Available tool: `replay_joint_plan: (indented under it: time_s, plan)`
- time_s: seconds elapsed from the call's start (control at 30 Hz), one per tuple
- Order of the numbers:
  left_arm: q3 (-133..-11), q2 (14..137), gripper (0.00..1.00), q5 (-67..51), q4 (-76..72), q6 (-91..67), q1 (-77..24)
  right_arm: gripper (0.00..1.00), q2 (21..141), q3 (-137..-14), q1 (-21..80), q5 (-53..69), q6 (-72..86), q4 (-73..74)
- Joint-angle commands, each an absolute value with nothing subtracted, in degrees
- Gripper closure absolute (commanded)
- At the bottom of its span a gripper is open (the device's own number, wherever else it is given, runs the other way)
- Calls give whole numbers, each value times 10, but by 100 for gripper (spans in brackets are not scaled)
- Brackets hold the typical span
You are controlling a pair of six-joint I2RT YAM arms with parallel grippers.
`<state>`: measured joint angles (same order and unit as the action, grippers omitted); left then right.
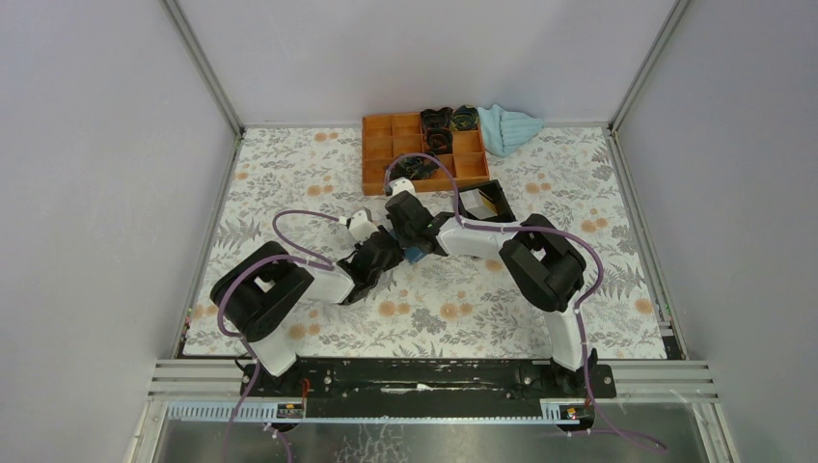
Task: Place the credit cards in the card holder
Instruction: Close the card holder at the center of the board.
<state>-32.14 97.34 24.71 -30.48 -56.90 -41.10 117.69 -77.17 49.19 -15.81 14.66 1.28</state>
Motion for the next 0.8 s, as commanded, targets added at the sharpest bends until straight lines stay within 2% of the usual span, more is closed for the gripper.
replay_joint_plan:
  time_s: [0.0,0.17,0.77]
  plan:
    - [-319,976,63,249,-304,-564,-414,80,1197,-753,500,-100,155,80]
    - [-316,951,62,258,-293,-561,-414,71,1178,-775,500,-97,148,79]
    - [-306,878,59,278,-262,-547,-416,68,1131,-818,500,-90,124,57]
